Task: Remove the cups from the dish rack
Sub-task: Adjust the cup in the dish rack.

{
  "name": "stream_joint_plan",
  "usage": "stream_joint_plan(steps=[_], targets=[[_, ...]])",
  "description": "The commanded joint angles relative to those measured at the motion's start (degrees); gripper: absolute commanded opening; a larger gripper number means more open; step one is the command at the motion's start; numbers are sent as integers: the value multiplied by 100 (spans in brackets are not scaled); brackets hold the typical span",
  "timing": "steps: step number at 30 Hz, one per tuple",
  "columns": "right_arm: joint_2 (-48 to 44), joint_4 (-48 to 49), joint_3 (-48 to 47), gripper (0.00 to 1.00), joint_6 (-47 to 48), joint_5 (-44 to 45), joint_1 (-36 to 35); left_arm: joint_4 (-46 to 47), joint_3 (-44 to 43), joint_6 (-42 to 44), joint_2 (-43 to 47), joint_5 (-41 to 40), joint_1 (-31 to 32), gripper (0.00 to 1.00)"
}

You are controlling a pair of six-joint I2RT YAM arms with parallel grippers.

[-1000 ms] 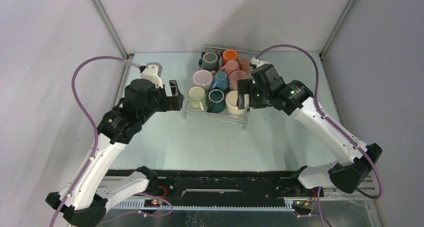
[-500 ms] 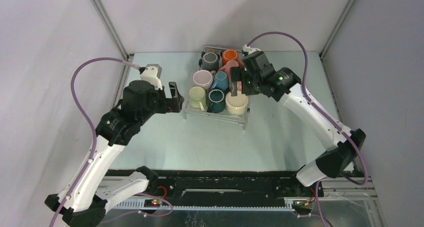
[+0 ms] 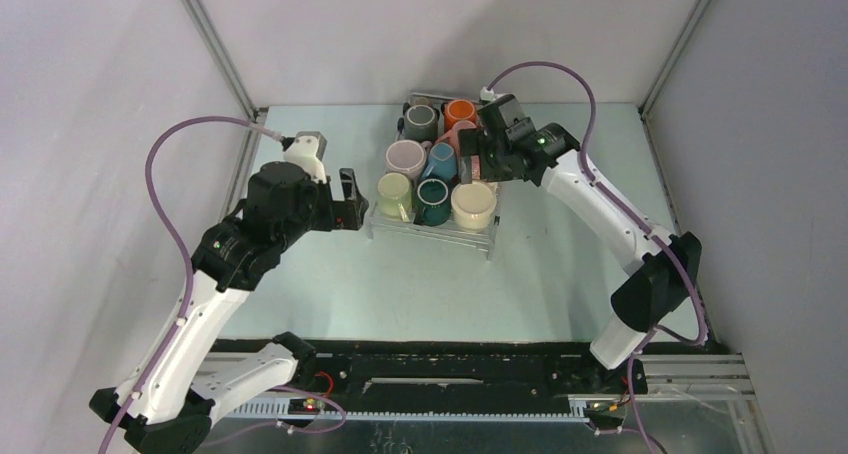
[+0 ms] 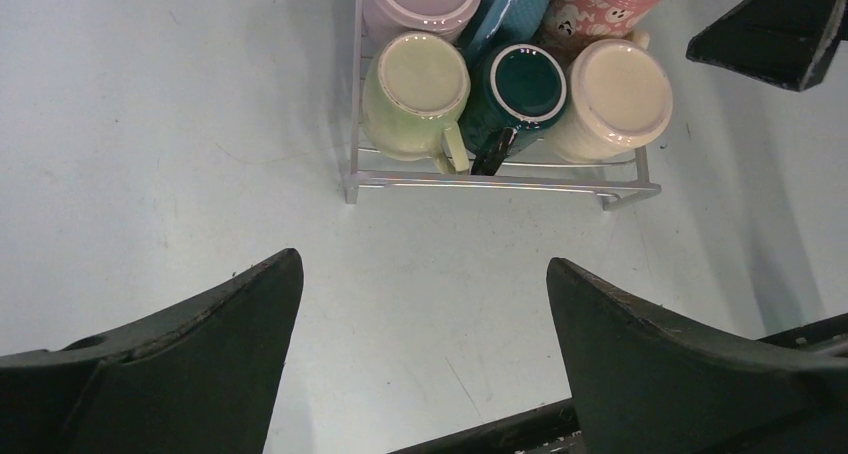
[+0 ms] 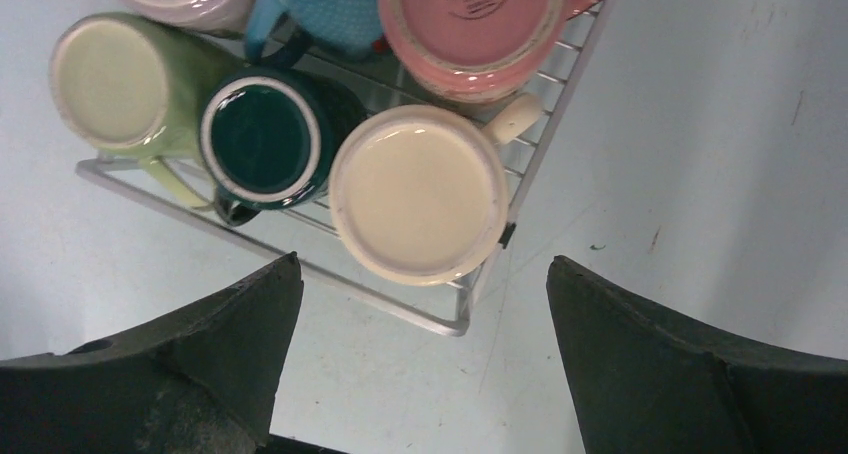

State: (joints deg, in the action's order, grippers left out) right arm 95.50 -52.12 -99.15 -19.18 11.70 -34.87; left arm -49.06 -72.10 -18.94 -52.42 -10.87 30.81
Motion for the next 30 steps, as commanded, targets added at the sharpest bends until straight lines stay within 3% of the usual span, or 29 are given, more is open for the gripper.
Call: stream_joint_plan(steps=[1,10,19,30], targets=[[88,382,81,100,52,-118,369,28,-157,119,35,133,38,100],[520,900,156,99,617,-489,750,-124,-263,149,-104,96,39,100],[25,1896,1284,84,762,-1107,1530,-314,-431,141,-238,110,39,100],[206,2379,1372,77,785,-1397,1884,-303,-510,43,-365,286,39,100]])
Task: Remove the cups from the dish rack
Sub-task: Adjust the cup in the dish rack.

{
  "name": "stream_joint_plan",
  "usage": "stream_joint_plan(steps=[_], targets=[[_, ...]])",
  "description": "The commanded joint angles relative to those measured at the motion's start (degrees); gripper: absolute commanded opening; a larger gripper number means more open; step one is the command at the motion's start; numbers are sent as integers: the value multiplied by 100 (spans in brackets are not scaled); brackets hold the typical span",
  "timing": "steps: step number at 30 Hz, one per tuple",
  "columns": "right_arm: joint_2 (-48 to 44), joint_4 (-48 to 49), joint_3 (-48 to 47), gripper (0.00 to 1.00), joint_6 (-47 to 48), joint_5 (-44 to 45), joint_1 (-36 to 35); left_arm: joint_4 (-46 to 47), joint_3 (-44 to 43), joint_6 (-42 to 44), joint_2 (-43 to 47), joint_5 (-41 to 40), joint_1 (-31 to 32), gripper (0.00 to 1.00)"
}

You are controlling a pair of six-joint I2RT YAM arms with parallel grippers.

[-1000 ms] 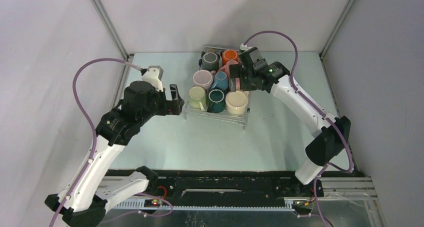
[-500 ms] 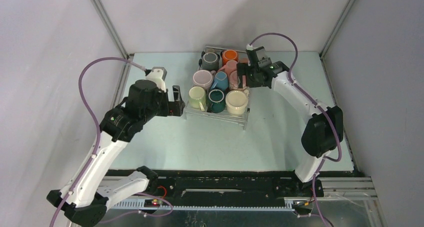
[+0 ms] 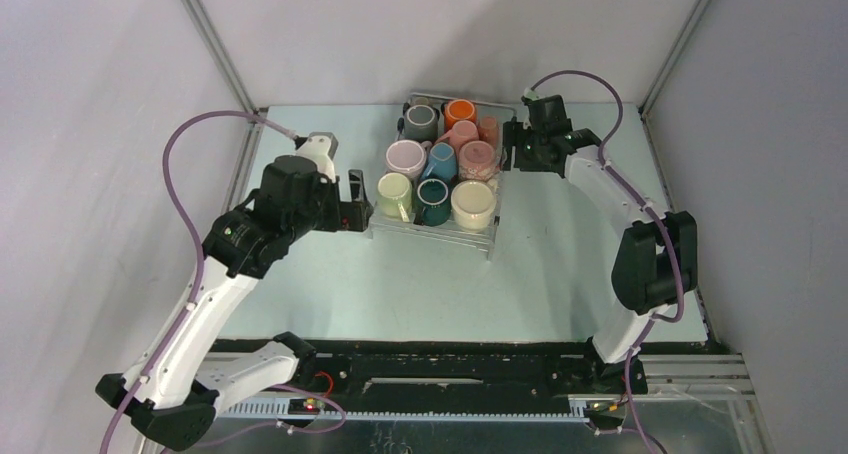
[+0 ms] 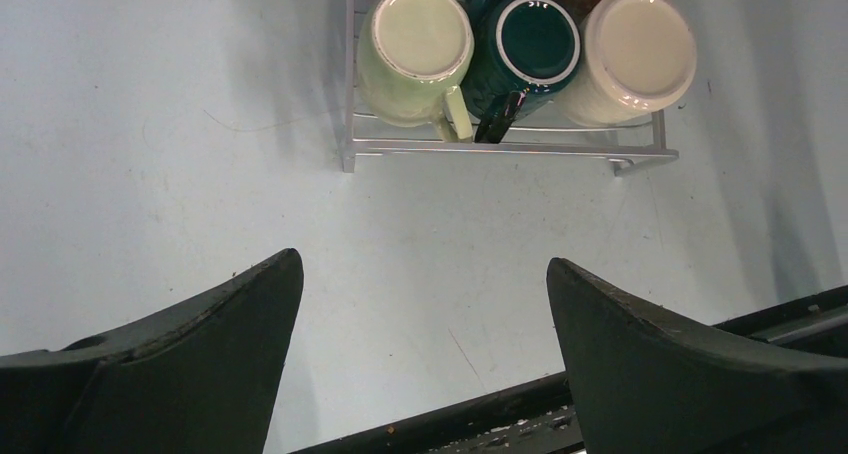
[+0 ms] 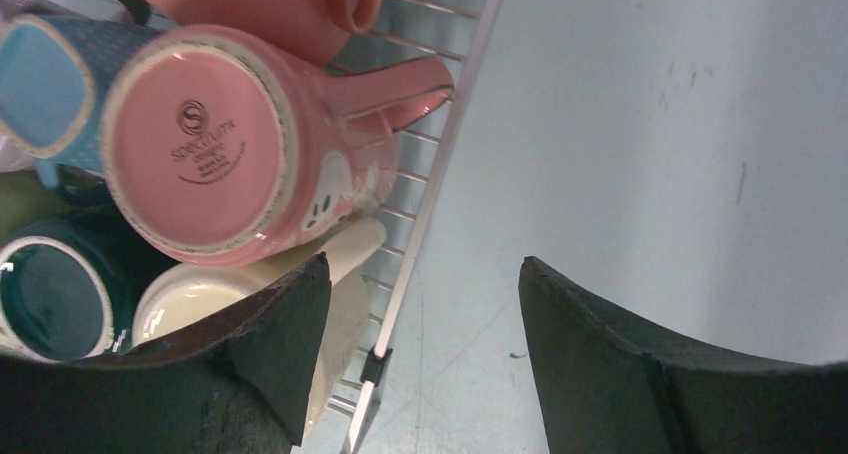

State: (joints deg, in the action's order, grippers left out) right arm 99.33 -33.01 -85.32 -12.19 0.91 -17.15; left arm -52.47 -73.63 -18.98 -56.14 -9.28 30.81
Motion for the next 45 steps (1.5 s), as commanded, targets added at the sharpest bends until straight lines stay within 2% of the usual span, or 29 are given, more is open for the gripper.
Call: stream_joint_plan(steps=[1,4,8,14,28,45], targets=[[-185,489,-47,77,88,-351,109,24,-373,69,7,109,37,100],[-218,312,-238,80,123,-315,68,-27,-458,115,-22,95,39,100],[-185,151,-577,91,200,-177,-161,-127,-548,182,-95,16,39,100],[551,-380,-1468,99,406,120,-527,-109,-556,116,-131,-6,39,100],[1435,-878,-2534,100,652,17,-843,-132,-694,149,-197,-93,39,100],[1870,-1126,-3122,100,514,-427,-986,-234,-712,158,-129,-156,39,100]])
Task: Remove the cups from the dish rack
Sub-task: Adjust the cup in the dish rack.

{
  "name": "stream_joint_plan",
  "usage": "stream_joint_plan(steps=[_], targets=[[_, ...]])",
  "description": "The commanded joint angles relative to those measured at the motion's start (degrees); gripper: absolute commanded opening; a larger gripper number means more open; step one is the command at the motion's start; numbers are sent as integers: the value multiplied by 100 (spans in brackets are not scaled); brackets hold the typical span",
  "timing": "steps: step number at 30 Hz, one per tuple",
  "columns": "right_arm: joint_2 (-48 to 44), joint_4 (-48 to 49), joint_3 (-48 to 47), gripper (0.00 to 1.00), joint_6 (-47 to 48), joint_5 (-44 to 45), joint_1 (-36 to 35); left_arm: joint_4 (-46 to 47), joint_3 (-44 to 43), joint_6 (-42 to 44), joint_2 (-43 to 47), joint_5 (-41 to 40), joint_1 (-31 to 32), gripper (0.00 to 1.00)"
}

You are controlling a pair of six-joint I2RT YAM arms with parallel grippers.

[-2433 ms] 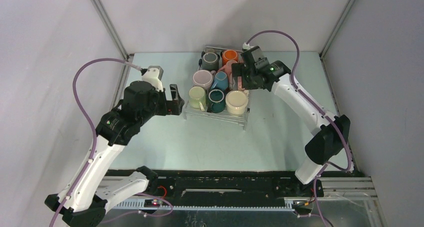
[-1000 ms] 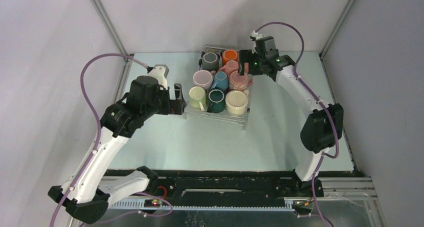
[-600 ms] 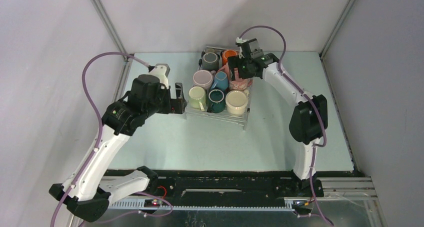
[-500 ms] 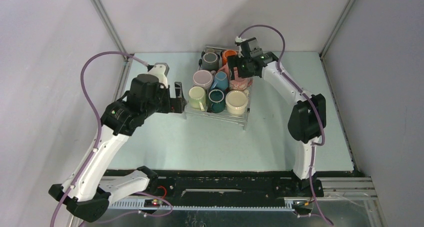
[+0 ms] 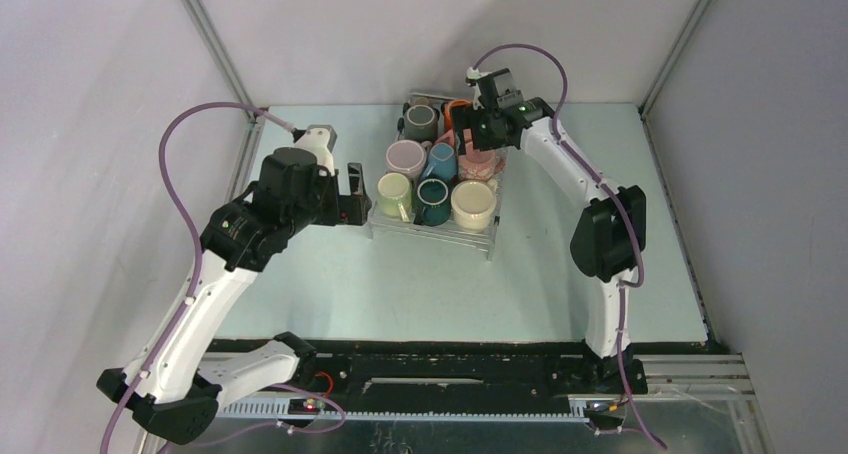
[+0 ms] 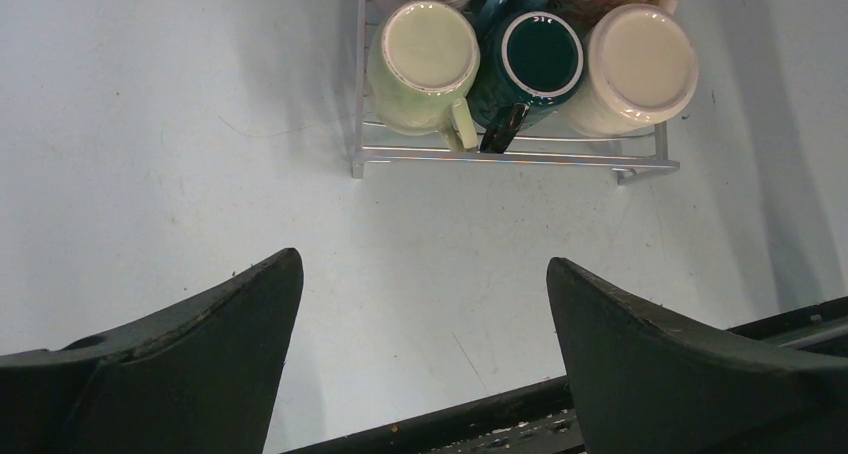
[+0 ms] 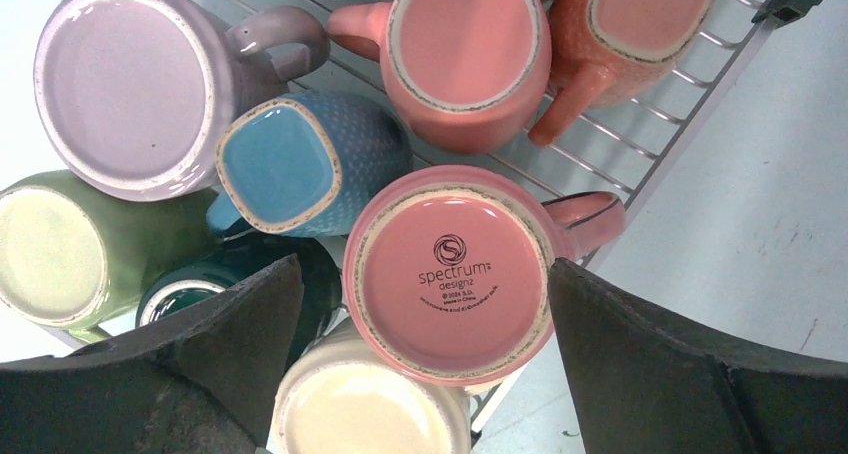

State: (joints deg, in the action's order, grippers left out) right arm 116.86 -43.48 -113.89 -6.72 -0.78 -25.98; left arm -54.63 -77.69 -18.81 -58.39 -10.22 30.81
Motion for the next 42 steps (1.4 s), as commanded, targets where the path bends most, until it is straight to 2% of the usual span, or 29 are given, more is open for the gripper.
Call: stream_joint_plan(steps=[1,14,32,42], targets=[[140,-74,-279,100,-39,-281,-121,-17,-304,141,99,-61,38,100],[221,-105,-336,100,-175,-501,-162,-66,-230,108,262,-176,35,100],[192,-498,-546,100,-66,946,-289,57,-114,71,235,-65,39,100],[281,-643,-483,100,13,788,-247,105,-36,35,224,21,35,100]])
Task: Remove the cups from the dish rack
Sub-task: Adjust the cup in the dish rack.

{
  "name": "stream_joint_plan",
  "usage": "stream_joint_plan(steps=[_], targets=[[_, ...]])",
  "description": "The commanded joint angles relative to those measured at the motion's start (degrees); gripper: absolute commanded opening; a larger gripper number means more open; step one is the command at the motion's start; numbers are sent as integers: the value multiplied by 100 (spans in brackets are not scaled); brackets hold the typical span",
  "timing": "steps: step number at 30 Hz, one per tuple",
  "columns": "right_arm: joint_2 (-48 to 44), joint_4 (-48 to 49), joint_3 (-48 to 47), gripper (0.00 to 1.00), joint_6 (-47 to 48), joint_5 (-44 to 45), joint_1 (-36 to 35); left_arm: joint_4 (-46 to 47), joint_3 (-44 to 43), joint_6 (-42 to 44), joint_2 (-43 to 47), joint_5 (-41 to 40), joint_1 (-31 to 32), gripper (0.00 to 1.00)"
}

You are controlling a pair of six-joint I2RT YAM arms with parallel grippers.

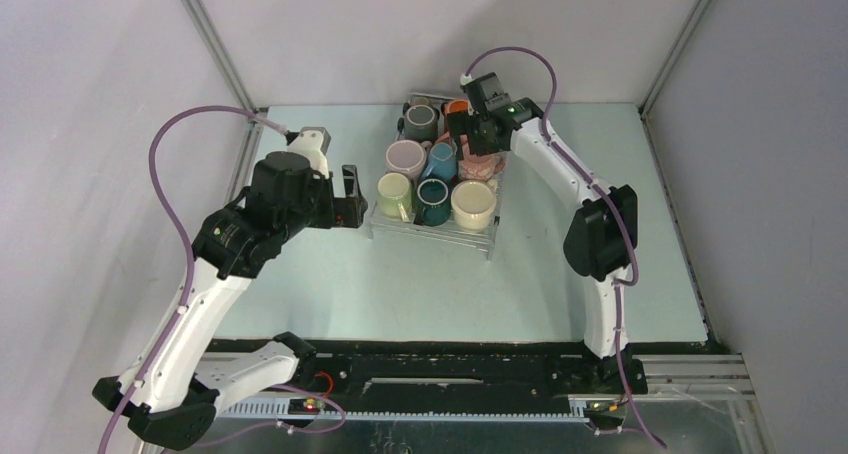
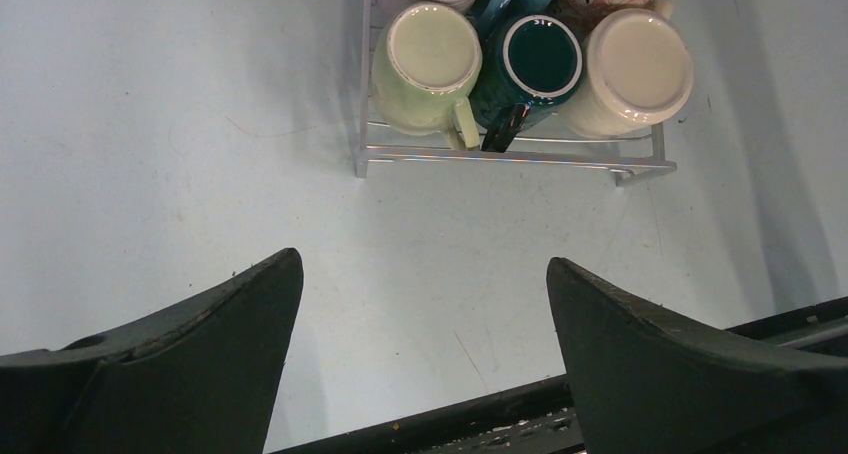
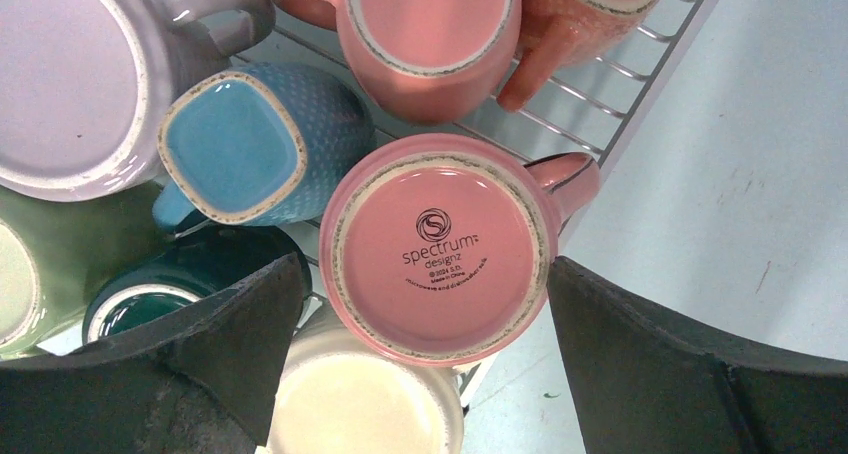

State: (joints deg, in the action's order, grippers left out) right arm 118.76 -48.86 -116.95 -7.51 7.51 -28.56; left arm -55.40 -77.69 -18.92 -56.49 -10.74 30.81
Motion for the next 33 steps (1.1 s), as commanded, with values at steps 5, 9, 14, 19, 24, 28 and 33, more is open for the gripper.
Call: stream_joint_plan(steps=[5,9,14,19,24,28,33], targets=[[164,-160,-165,100,82,-359,106,187,-23,23,16,96,39,100],[267,-185,-180,100,53,-434,139,185,-11,3,9,117,38,100],[397,-155,-229,100,-7,-449,148,205,17,-33,16,130,39,100],[532,-130,-225,100,-61,-397,184,218,46,-35,7,145,39,100],[615,-97,-181,100,-81,-351,210,245,67,-33,-7,170,39,100],[623,-58,-142,100,-162,-292,210,266,70,-18,-35,181,37,100],[451,-9,-15,100,-290,-116,180,284,70,-5,-46,178,35,100]])
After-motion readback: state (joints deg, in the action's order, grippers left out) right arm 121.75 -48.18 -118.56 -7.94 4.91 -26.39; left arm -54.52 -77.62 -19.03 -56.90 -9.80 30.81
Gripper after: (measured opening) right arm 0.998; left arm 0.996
